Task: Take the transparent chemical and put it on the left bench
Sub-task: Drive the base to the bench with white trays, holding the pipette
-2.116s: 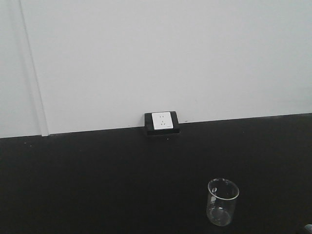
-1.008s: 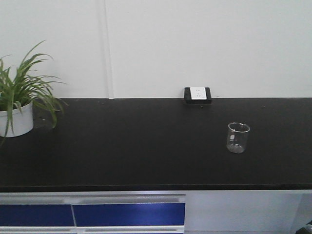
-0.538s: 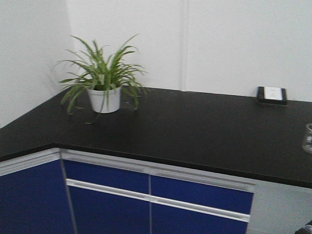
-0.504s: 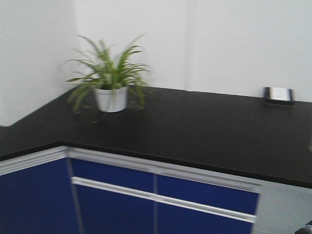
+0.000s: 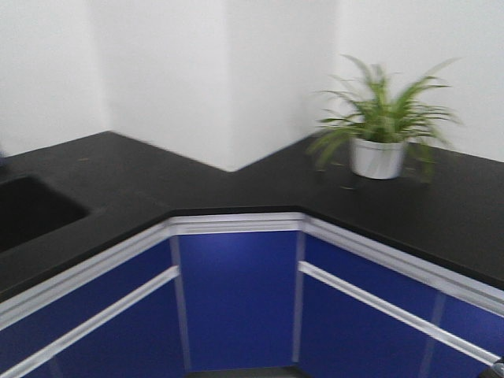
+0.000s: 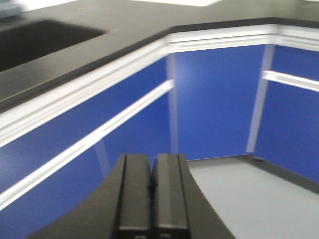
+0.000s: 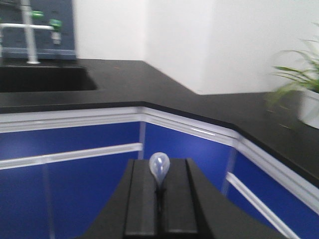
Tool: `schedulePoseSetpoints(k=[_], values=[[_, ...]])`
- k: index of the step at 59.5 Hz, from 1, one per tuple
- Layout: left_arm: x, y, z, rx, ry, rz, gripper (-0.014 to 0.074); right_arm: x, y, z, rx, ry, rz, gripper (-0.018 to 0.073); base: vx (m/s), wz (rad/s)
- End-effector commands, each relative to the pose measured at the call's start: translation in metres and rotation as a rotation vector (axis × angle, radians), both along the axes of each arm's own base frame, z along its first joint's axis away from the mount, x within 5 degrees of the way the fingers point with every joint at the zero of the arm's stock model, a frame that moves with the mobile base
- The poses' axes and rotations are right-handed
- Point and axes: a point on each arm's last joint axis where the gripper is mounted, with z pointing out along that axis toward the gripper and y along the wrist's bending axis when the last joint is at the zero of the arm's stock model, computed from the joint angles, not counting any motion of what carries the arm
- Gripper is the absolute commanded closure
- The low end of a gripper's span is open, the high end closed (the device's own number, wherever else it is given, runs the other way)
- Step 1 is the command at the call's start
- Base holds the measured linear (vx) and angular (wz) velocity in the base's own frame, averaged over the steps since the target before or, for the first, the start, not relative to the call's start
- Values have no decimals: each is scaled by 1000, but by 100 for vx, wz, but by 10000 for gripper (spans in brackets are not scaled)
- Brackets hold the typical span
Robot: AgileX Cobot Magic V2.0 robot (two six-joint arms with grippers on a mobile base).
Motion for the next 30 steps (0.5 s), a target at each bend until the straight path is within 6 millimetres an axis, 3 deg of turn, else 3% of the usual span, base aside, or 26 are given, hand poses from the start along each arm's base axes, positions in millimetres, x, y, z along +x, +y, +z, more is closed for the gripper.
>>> schedulePoseSetpoints(k=[1, 30], values=[[-1, 0, 3, -14, -81, -1, 600, 1, 0, 10, 26, -25, -6, 562, -8, 93], [-1, 0, 3, -14, -81, -1, 600, 1, -1, 10, 26, -25, -7, 562, 1, 104]])
